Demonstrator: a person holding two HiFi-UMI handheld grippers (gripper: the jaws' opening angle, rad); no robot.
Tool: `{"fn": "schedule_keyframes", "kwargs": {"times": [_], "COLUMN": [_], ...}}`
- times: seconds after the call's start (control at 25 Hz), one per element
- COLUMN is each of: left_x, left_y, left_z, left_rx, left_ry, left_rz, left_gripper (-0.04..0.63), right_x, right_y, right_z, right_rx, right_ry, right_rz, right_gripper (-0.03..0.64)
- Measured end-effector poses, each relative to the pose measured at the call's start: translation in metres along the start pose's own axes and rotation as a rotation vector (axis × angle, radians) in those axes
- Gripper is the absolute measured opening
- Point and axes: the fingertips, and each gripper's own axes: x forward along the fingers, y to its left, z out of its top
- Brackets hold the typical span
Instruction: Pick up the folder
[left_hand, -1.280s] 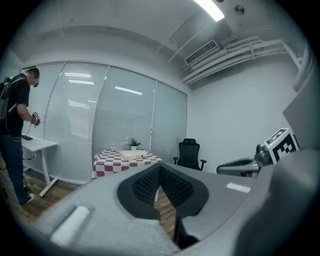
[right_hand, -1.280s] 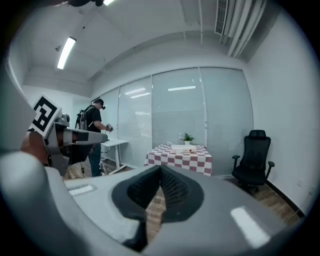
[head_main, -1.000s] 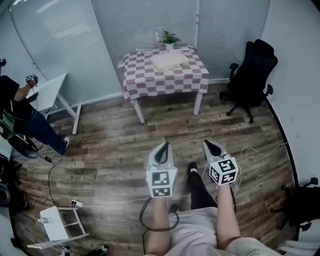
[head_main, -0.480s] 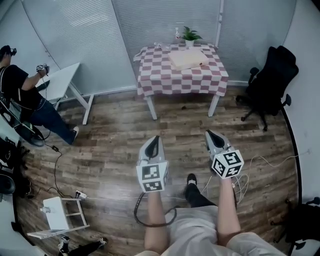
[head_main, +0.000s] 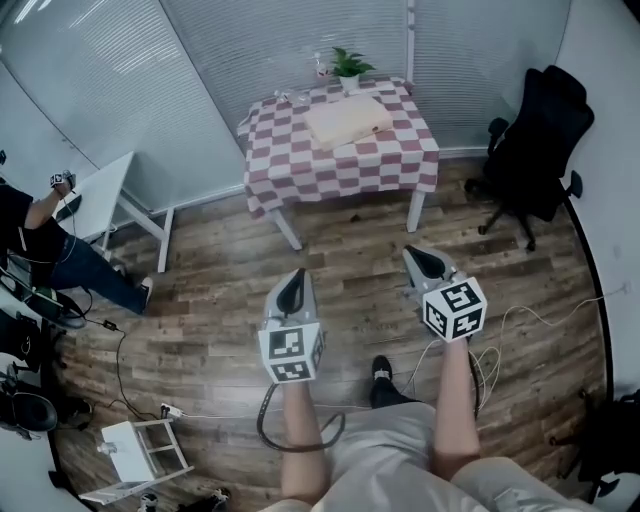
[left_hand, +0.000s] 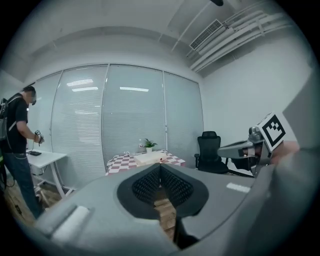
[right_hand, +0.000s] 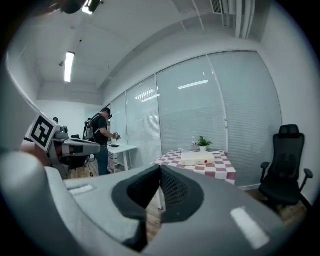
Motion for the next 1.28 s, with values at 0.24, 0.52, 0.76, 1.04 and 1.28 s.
{"fn": "schedule_keyframes", "kwargs": {"times": [0.24,0.52,0.76,1.04,1.28], "left_x": [0.069,0.112,0.129,0.165,0.205], "left_y": [-0.034,-0.047,-0.035,-0.013,0.011], "left_z": [-0.01,-0.009,-0.003,0.0,0.01], "left_rx": [0.004,-0.02,-0.003,0.004,-0.025], "left_ry": [0.032,0.044,0.043,0.038,0.021], "left_rz": [-0.035,-0.046,-0.031,-0.017,-0.004], "left_gripper": [0.006,0.006,0.006,0.006,0.006], "right_x": [0.012,0.004,0.028,0.08,0.126], "right_y": [-0.073,-0.145,-0.157,-0.156,-0.175], "right_z": [-0.003,-0.011,-0.014,-0.003,0.005], "right_rx": [0.001,0.062,0.074,0.033,0.046], "right_ry": [0.023,0.038,0.047,0.059,0.074], "right_rz": [-0.019,-0.099,-0.095,-0.045,-0.034], "right_gripper": [0.002,0.002,0.002,0.002,0.002]}}
